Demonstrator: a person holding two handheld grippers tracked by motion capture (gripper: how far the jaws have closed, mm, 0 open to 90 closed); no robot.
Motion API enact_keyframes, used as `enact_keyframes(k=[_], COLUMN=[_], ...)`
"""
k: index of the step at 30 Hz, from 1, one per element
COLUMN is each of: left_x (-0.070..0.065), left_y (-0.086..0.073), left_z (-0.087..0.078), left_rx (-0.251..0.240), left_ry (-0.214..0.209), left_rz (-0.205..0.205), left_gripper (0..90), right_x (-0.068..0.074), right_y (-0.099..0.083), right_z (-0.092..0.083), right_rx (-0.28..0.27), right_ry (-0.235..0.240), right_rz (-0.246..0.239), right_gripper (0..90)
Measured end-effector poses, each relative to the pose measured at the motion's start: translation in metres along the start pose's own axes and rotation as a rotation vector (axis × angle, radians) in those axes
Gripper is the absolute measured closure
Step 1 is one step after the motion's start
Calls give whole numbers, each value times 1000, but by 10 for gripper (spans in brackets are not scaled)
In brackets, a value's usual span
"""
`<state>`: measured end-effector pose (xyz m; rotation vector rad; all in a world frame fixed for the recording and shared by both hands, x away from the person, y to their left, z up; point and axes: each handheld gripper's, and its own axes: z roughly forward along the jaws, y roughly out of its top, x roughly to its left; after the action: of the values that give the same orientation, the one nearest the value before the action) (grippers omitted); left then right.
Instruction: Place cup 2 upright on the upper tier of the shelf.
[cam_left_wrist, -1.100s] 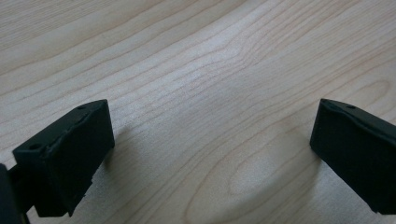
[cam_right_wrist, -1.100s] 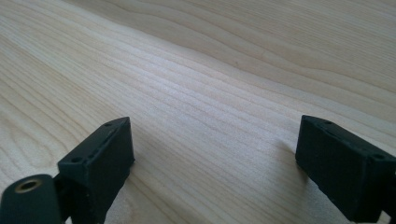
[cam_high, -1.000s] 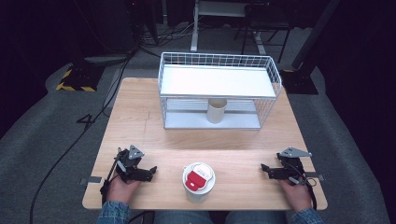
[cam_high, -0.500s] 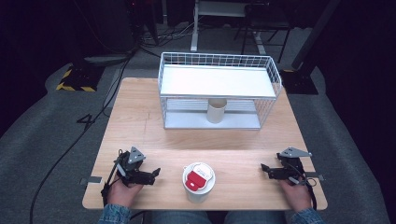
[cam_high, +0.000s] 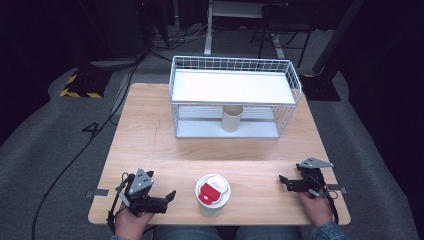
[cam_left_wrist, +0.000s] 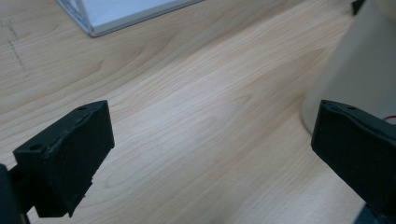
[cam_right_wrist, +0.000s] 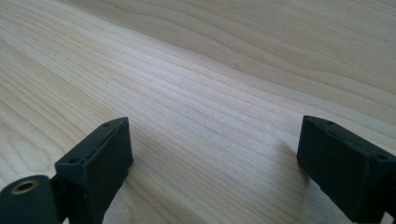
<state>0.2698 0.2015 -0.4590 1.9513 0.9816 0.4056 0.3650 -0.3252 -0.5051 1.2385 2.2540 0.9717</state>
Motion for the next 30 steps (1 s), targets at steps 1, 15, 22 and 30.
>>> enact_keyframes(k=[1, 15, 22, 30], left_x=[-3, -31, -39, -48], left_y=[-1, 3, 7, 10], left_z=[-2, -4, 6, 22], left_rx=[-9, -68, -88, -82], left_ry=[-9, -115, -196, -294], left_rz=[6, 85, 94, 115], left_gripper=[0, 0, 0, 0], right_x=[0, 0, 0, 0], right_y=[0, 1, 1, 1], right_z=[0, 1, 1, 1], right_rx=[1, 1, 1, 1], right_ry=[1, -3, -3, -3], right_rz=[-1, 2, 2, 2], right_gripper=[105, 102, 102, 102])
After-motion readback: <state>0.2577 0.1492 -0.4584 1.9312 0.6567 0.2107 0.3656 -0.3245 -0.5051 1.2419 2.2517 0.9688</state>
